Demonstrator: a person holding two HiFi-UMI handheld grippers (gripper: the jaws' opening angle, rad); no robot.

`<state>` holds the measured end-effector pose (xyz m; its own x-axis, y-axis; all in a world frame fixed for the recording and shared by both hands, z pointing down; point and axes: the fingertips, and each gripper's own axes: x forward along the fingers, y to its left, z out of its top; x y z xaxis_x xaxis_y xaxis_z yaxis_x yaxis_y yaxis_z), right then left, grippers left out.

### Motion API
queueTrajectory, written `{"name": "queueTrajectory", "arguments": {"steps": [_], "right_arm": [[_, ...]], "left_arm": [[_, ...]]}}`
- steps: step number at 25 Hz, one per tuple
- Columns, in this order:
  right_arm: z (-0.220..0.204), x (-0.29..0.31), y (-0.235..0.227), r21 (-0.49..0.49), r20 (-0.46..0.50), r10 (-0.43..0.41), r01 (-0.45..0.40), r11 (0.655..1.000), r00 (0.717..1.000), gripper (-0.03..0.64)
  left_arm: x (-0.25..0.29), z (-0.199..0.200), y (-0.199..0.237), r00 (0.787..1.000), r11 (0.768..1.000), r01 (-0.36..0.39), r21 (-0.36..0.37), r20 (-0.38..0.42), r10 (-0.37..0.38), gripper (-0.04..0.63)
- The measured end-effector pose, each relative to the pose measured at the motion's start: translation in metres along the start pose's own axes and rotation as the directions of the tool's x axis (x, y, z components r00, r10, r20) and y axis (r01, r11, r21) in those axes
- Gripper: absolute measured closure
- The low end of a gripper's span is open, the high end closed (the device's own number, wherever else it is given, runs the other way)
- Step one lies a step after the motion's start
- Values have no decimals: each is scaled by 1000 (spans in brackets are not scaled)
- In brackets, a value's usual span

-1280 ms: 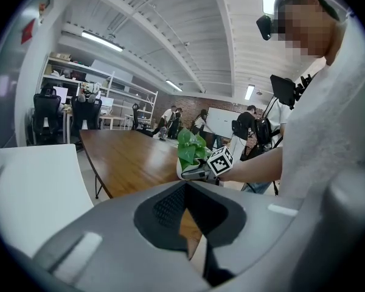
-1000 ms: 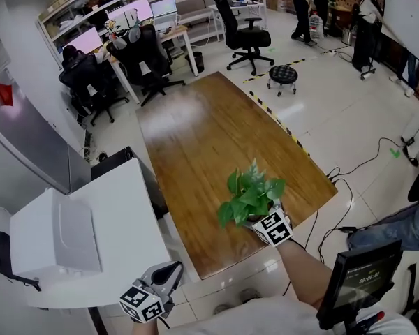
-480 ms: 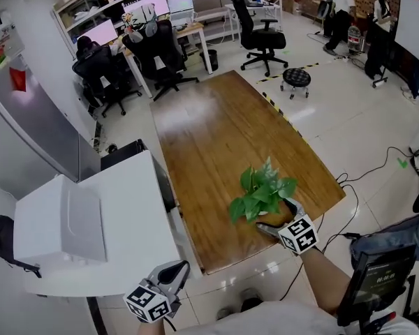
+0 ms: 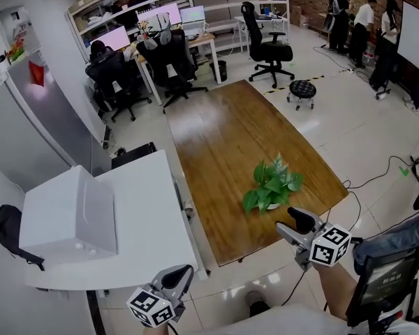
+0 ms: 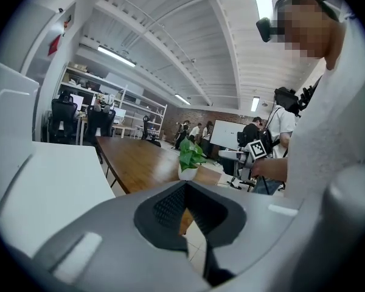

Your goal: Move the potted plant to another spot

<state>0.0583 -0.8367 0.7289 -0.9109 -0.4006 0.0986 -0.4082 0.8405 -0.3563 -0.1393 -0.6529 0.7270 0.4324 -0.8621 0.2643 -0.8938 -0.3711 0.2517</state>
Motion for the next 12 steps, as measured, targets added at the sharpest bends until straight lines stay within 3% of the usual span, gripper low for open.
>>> {"name": "queueTrajectory", "arguments": {"steps": [4, 6, 8, 12], "right_arm": [[-12, -12, 72, 54, 1, 140, -140, 989, 990, 333], [-26, -20, 115, 104, -18, 219, -216, 971, 976, 325], [-43, -29, 160, 111, -54, 272, -265, 958, 961, 268], [-56, -50, 244, 145, -26, 352, -345, 927, 936, 232]], "left_arm": [[-32, -7, -26, 1000, 999, 29, 45, 8, -29, 600], [-52, -12, -40, 998, 998, 56, 34, 25, -57, 600], [-74, -19, -55, 996, 996, 86, 20, 30, -87, 600], [-116, -25, -80, 990, 990, 139, 0, 22, -139, 600]]}}
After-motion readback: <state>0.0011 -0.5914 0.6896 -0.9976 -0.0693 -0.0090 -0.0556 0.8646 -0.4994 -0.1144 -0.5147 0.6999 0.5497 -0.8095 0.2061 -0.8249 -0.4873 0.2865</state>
